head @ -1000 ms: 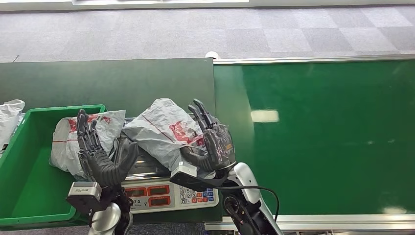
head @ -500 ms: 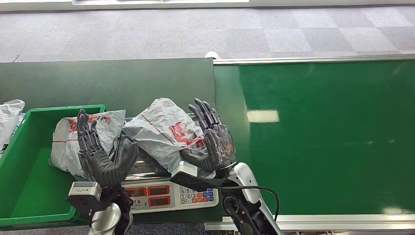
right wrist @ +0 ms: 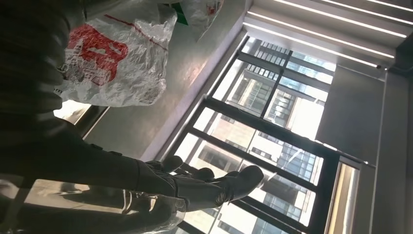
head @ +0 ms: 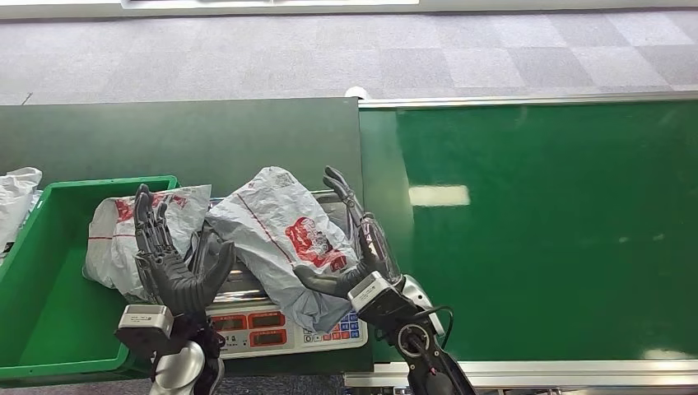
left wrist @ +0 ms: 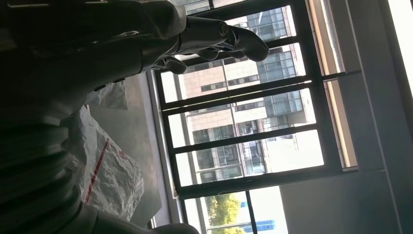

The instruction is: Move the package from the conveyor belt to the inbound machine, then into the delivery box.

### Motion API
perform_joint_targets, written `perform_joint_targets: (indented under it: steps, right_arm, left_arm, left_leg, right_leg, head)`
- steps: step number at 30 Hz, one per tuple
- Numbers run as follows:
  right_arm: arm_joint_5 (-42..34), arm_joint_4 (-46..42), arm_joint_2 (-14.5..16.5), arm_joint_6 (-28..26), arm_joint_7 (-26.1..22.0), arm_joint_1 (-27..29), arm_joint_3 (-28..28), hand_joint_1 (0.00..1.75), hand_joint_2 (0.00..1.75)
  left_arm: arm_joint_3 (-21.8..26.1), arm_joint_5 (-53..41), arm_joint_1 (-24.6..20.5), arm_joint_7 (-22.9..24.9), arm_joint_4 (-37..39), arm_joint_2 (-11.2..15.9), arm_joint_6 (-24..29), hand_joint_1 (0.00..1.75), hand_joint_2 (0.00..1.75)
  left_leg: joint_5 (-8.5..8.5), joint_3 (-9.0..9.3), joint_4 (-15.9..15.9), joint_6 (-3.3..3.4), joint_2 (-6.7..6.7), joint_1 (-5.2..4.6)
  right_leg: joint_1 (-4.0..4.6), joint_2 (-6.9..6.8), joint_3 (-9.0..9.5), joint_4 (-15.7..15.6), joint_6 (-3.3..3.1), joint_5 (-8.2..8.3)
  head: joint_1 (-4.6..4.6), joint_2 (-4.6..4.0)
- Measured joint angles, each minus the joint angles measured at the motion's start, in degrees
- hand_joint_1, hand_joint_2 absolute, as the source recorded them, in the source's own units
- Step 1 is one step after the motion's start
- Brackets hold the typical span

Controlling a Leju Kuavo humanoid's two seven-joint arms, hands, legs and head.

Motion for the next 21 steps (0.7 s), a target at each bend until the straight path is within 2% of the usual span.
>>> perform_joint_targets:
  steps: [9,16,19,21]
  right_arm:
    - [-10.94,-0.84,-0.24,8.28,-2.83,0.41,-2.60,0.00,1.75]
    - [-12.95,-0.82,-0.24,8.20,-2.83,0.42,-4.08,0.00,1.75]
    - [-12.84,-1.16,-0.22,7.29,-3.39,0.59,-4.22,0.00,1.75]
    - [-12.39,-2.05,-0.18,6.58,-3.75,0.95,-4.21,0.00,1.75]
  left_arm:
    - [0.08,0.00,0.05,0.00,0.26,0.02,0.18,0.00,1.75]
    - [-0.24,-0.78,0.38,0.08,0.54,0.00,-1.72,0.00,1.75]
    - [-2.08,-4.95,0.06,1.70,2.17,-0.38,-3.27,0.00,1.75]
    - [-4.02,-9.24,-0.57,3.82,4.13,-1.05,-2.51,0.00,1.75]
  left_leg:
    - [0.00,0.00,0.00,0.00,0.00,0.00]
    - [0.00,0.00,0.00,0.00,0.00,0.00]
    - [0.00,0.01,0.01,0.00,-0.01,0.00]
    - [0.00,0.00,0.01,0.00,-0.03,-0.01]
  right_leg:
    - [0.00,0.00,0.00,0.00,0.00,0.00]
    - [0.00,0.00,-0.01,0.00,0.00,0.00]
    - [-0.01,0.00,-0.01,0.00,0.00,0.00]
    - [-0.02,-0.01,0.00,0.00,0.00,0.00]
  head:
    - [-0.01,0.00]
    - [-0.01,0.00]
    - [-0.01,0.00]
    - [-0.01,0.00]
